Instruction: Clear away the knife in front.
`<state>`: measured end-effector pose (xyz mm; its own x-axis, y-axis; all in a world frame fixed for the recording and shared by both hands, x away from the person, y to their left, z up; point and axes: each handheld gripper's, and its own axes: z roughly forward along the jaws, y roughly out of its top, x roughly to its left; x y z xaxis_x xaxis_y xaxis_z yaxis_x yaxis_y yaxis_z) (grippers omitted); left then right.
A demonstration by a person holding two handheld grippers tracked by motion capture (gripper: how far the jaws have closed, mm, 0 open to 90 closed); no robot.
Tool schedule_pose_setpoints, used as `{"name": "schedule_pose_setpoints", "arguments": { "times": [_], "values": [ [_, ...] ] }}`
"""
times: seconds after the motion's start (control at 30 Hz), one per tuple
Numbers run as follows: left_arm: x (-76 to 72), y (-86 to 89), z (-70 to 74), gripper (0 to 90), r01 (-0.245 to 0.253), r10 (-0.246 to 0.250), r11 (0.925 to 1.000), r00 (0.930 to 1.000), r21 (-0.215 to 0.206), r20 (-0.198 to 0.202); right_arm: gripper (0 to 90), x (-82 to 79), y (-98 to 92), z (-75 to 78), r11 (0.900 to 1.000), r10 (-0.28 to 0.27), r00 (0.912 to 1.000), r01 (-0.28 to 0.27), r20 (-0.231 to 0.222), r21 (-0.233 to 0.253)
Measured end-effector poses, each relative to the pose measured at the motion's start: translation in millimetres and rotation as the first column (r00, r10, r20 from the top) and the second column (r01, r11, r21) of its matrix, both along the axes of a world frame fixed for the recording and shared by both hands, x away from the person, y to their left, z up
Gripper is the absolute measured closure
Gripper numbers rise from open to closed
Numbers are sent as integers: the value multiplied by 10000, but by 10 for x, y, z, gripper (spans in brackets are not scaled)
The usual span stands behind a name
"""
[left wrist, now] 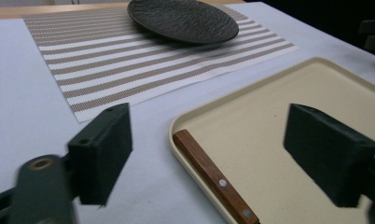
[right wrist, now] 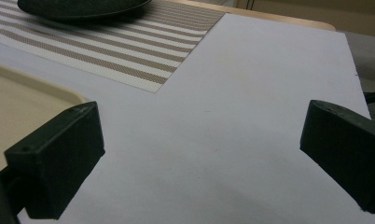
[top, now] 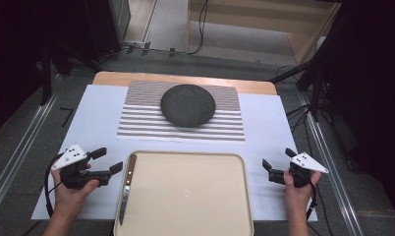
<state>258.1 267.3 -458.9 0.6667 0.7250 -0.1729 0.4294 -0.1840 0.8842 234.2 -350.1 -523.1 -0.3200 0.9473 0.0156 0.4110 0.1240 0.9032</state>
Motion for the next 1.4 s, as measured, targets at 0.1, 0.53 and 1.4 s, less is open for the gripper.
{"name": "schedule_pose_setpoints", "arguments": {
  "times": [0.1,0.53,1.4],
  "values": [
    [9,100,8,124,-94,97,9997,9998,-205,156,0,-1,1,0,10000,-4,10000,4,-10,-10],
    [19,594,57,0,-1160,1230,9900,9886,-804,874,0,7,1,0,10000,-35,10000,35,-43,6],
    [251,704,-279,0,-2329,2377,9708,9663,-576,990,0,-10,-23,5,9996,19,10000,-20,29,284]
  ]
}}
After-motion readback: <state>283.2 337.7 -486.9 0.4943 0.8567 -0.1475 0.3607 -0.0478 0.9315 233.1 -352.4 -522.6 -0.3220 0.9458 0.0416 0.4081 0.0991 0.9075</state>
